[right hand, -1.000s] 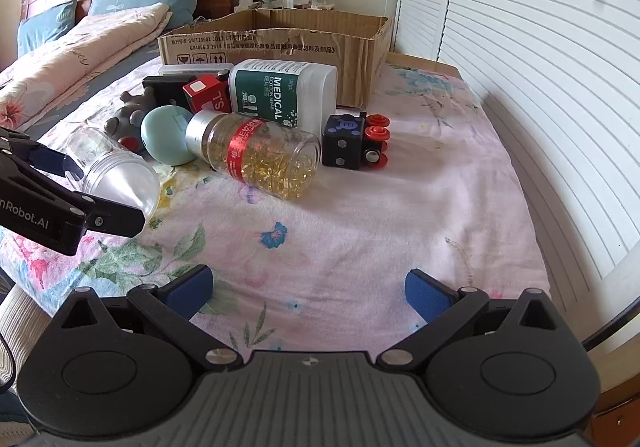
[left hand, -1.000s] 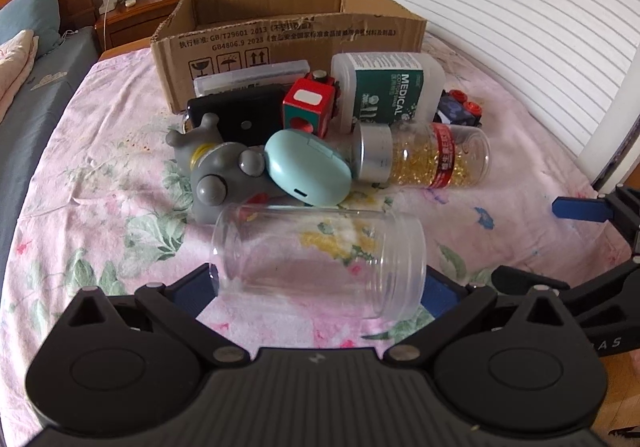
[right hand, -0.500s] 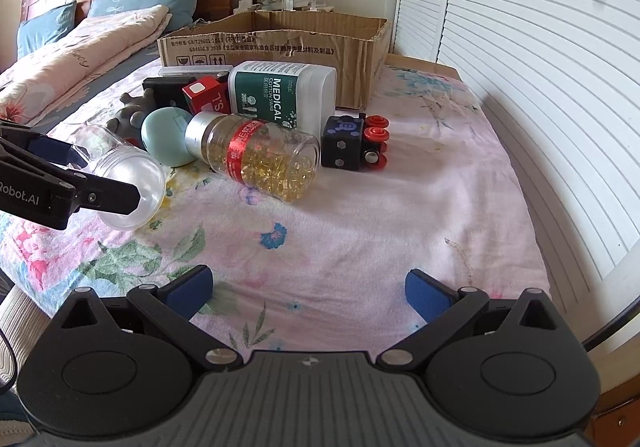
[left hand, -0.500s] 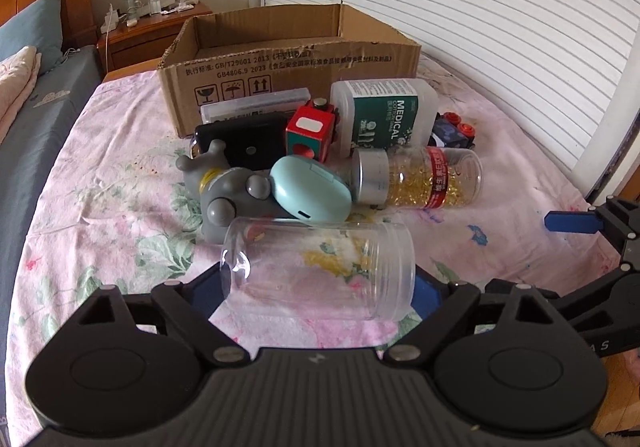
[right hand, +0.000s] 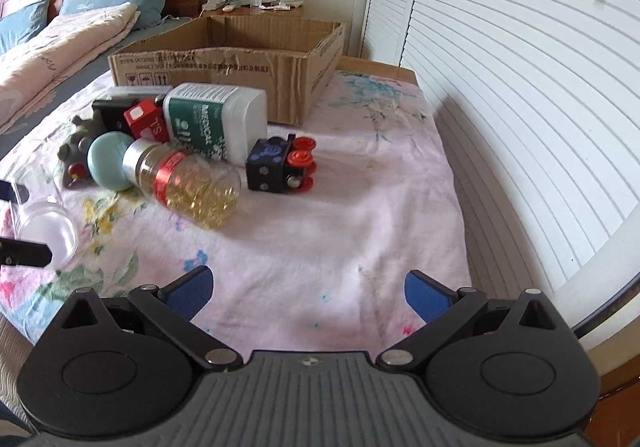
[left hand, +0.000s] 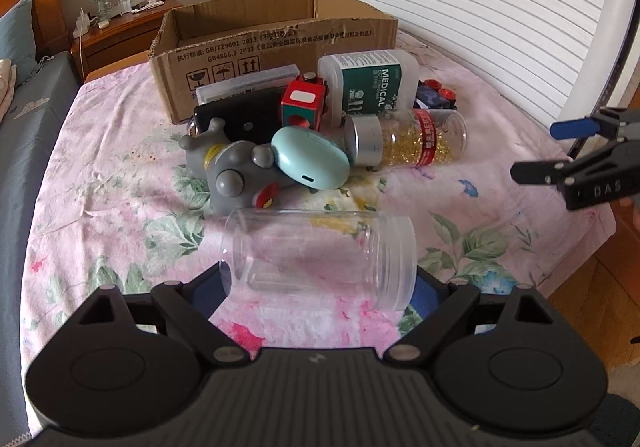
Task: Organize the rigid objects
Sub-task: 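Close left gripper on the clear jar while right gripper grasps the blue red-wheeled car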
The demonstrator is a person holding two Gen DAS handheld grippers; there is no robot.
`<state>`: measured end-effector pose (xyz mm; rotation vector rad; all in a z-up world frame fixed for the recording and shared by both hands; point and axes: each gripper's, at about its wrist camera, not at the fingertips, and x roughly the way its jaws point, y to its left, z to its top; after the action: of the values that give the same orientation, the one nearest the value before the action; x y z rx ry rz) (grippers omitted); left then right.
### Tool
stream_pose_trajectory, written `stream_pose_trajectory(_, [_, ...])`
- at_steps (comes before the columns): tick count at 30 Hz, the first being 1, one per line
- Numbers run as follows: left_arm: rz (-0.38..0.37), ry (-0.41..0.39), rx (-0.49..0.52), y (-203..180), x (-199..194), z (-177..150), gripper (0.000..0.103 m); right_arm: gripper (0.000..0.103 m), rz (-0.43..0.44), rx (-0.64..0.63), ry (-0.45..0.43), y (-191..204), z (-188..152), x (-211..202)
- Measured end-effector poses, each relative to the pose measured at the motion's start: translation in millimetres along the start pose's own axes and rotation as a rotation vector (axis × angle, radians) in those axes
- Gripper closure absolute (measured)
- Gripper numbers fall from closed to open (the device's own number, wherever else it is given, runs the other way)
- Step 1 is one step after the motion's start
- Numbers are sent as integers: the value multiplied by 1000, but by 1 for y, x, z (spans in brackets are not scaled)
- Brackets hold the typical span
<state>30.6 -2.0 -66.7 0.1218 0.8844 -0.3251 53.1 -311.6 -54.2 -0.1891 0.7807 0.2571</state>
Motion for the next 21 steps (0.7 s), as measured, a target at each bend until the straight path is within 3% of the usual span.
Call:
stream_pose_trajectory(6, [24, -14, 16, -6, 4, 3, 12, 0, 47, 54, -38, -17, 46, 16])
stream_pose_trajectory(11, [17, -9, 2, -4, 6, 5, 13, 0, 92, 30, 4, -15, 74, 48])
stream_pose_trajectory(16, [25, -6, 0, -5, 10, 6, 13, 1, 113, 1, 76, -13, 82, 78])
stream_pose_trajectory(21, [24, -2, -2, -5, 11, 8, 13, 1, 52, -66, 101, -14, 78, 84])
